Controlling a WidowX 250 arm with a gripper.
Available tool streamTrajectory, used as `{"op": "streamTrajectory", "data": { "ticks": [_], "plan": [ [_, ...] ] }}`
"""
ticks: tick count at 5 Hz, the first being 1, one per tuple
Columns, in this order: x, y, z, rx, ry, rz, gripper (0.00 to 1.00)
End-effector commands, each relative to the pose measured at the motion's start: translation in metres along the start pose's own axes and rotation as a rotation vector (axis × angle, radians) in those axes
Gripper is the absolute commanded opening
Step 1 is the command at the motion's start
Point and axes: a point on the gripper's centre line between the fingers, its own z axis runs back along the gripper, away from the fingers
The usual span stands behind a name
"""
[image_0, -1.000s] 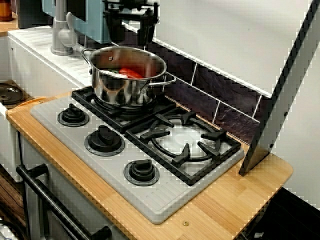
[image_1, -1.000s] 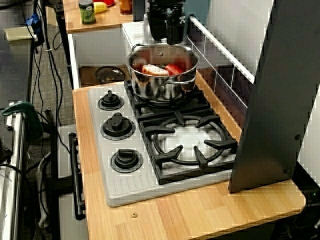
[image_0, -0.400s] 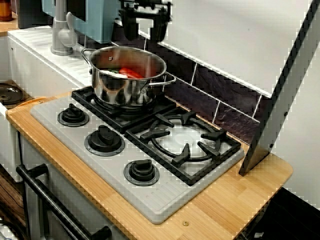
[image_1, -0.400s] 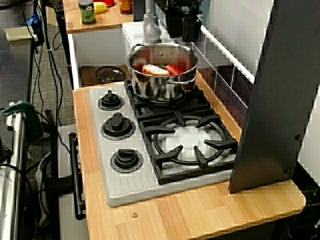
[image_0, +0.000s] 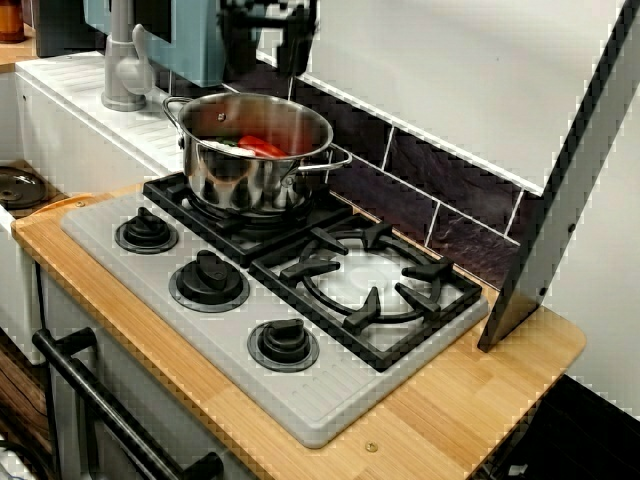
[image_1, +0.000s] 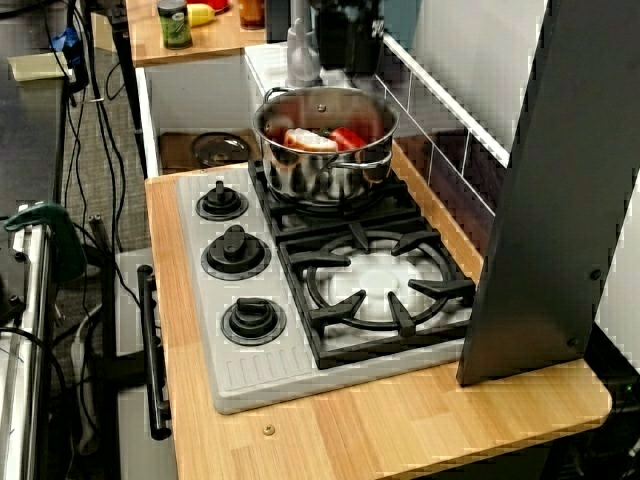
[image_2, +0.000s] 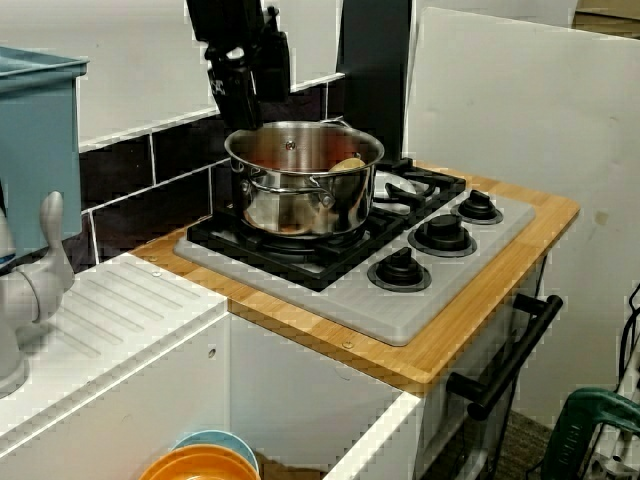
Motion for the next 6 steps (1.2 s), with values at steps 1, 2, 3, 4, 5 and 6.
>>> {"op": "streamTrajectory", "data": {
  "ticks": [1,2,3,4,5,6],
  "plan": [
    [-0.03,-0.025,0.031,0.044,-0.115,-0.099,1.0],
    [-0.035,-0.031,0.03,0.054,-0.118,-0.118,1.0],
    [-0.036,-0.032,0.028,0.063,-0.125,-0.13,1.0],
    [-0.032,-0.034,0.025,0.086,-0.135,-0.143,1.0],
    [-0.026,-0.037,0.02,0.118,-0.14,-0.15,1.0],
    [-0.03,-0.039,0.019,0.129,-0.141,-0.177,1.0]
  ]
}}
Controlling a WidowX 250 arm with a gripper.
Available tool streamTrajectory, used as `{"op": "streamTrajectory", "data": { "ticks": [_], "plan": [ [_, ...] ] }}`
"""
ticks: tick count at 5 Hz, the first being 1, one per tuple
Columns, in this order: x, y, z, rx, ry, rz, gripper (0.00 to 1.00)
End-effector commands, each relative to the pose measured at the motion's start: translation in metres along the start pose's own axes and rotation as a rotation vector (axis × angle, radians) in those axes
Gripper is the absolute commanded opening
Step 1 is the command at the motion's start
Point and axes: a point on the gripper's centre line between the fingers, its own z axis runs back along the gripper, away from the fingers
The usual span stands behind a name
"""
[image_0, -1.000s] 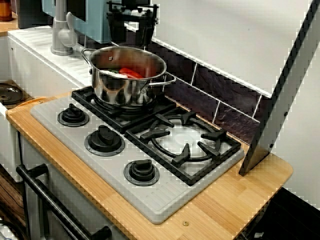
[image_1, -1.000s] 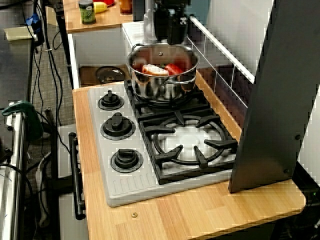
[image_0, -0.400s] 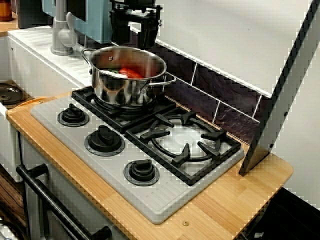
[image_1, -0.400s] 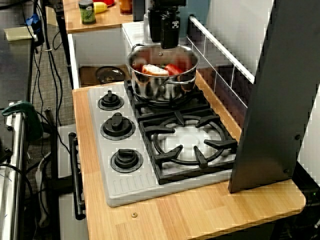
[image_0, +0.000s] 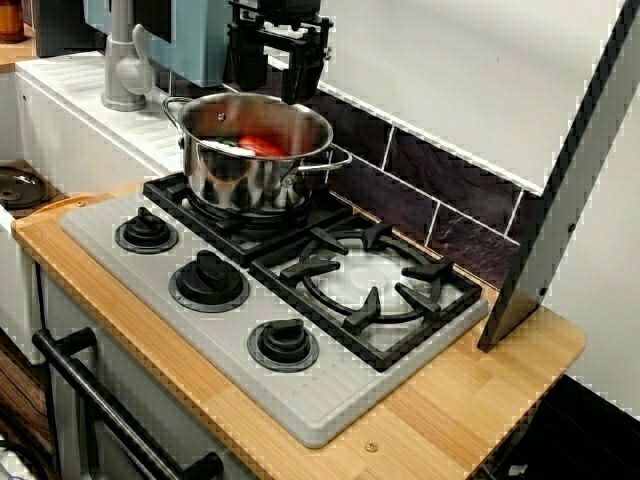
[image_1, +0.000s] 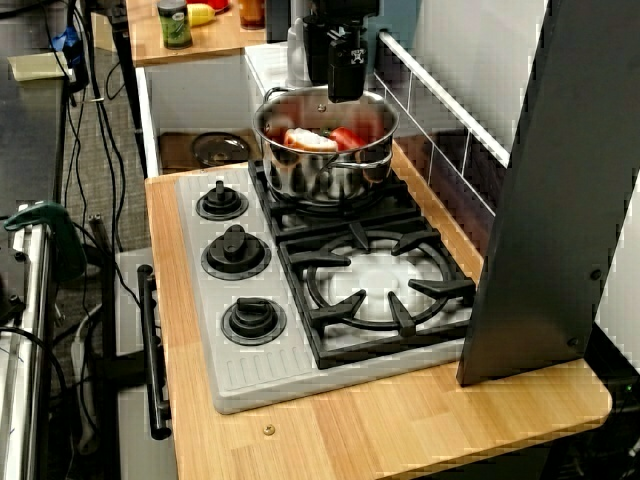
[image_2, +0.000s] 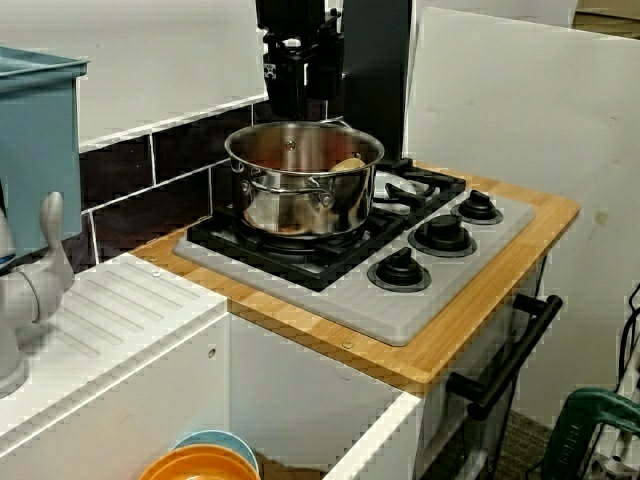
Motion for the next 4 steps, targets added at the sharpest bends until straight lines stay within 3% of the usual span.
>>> {"op": "streamTrajectory", "data": {
  "ticks": [1,4],
  "plan": [
    [-0.0023,-0.008,0.0202,0.045,-0.09,-0.06,1.0],
    [-0.0028,-0.0072,0.0145,0.119,-0.134,-0.116,1.0]
  ]
}}
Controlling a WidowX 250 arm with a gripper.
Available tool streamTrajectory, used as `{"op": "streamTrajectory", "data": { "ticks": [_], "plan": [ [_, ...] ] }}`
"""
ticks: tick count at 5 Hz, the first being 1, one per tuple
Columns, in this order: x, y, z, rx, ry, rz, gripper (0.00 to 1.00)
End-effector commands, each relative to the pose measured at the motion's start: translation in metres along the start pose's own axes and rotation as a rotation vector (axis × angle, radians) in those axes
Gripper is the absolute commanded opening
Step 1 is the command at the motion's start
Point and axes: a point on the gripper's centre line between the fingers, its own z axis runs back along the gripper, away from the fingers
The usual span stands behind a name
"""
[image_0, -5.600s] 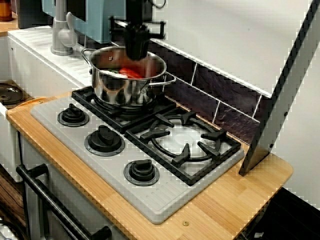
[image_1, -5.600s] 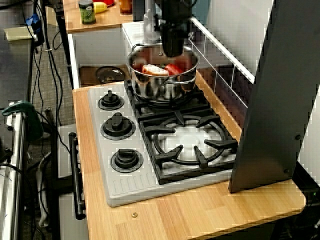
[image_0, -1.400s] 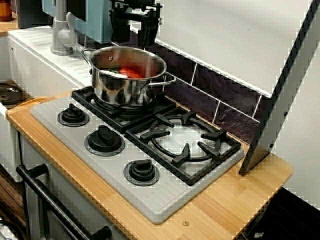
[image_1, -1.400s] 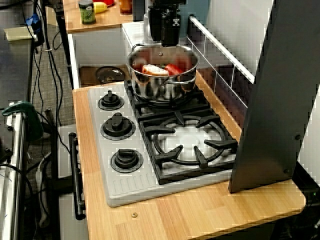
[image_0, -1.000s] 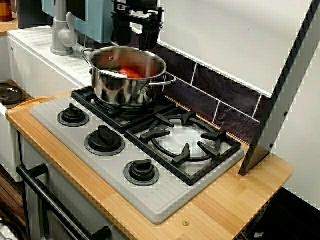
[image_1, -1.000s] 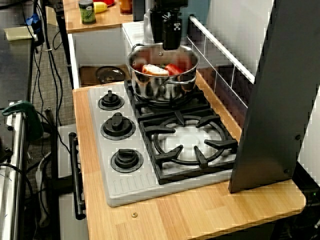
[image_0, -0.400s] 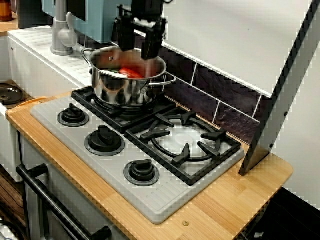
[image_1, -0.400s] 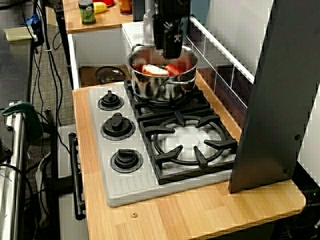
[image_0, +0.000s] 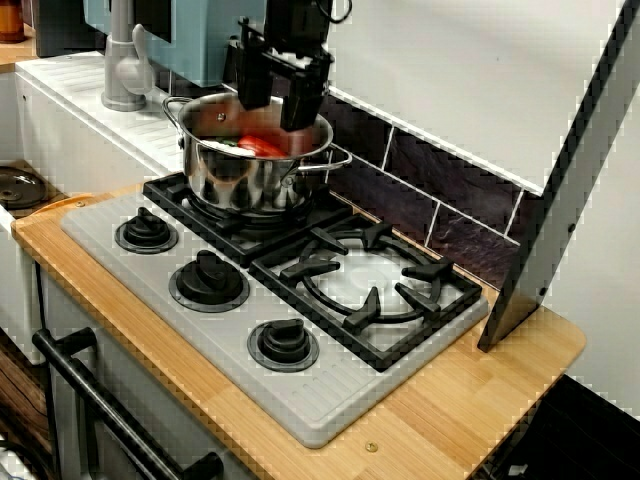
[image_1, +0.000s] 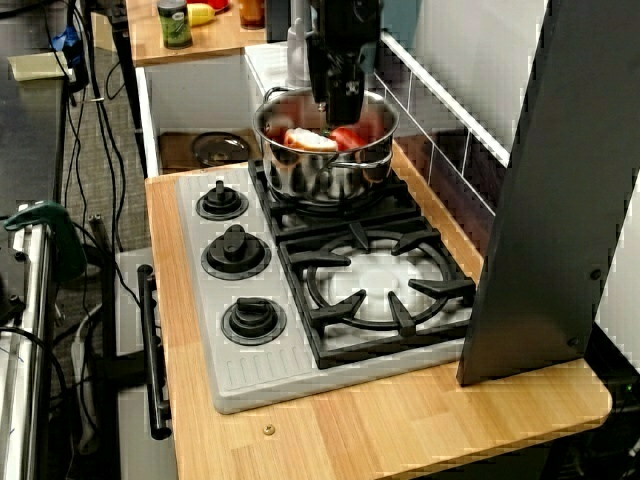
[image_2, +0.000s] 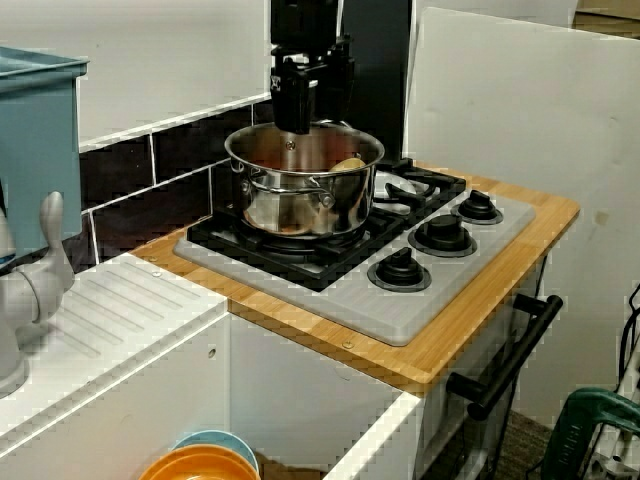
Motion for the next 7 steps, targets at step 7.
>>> {"op": "streamTrajectory", "data": {
  "ticks": [7],
  "plan": [
    [0.032,0.007,0.009,0.079,-0.142,-0.147,1.0]
  ]
}}
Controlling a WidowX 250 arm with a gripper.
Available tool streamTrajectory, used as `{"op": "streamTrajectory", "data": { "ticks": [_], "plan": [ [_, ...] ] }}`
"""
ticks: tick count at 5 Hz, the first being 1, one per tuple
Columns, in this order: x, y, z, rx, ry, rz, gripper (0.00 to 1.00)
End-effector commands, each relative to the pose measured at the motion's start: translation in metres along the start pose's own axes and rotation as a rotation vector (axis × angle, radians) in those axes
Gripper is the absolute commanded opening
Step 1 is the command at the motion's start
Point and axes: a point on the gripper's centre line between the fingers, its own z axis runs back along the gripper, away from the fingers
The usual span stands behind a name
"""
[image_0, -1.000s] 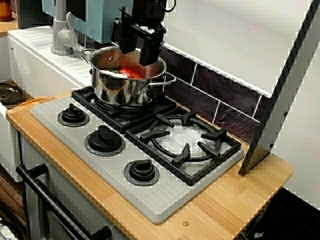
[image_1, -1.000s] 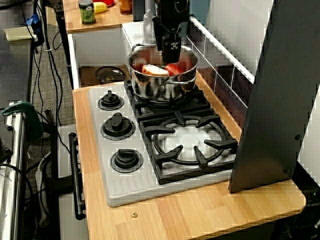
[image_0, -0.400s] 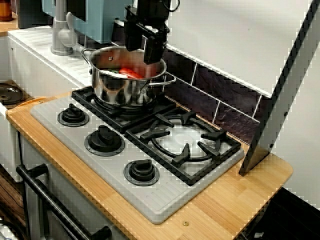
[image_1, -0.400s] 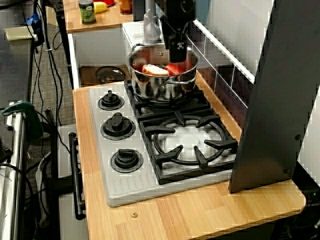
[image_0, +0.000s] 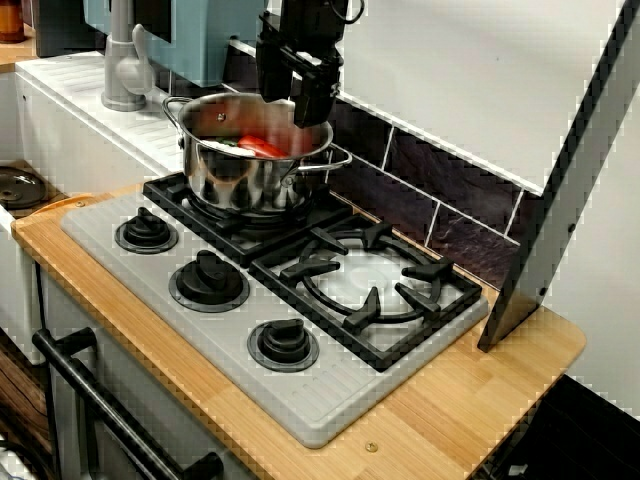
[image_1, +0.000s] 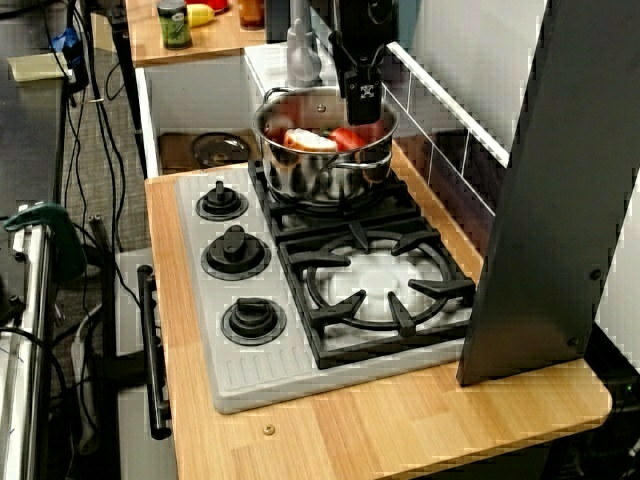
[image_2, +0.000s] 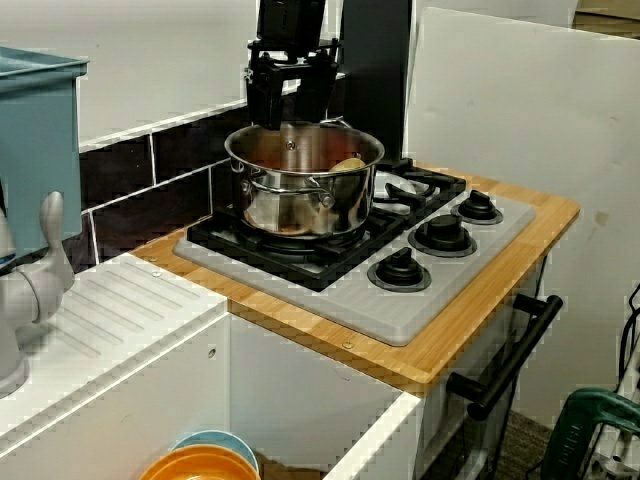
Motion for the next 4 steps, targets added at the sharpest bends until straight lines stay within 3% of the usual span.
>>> {"op": "streamTrajectory", "data": {
  "ticks": [1,4],
  "plan": [
    [0.0104,0.0052,0.0128,0.025,-0.064,-0.045,1.0],
    [0.0183,0.0142,0.0216,-0.001,-0.063,-0.067,1.0]
  ]
}}
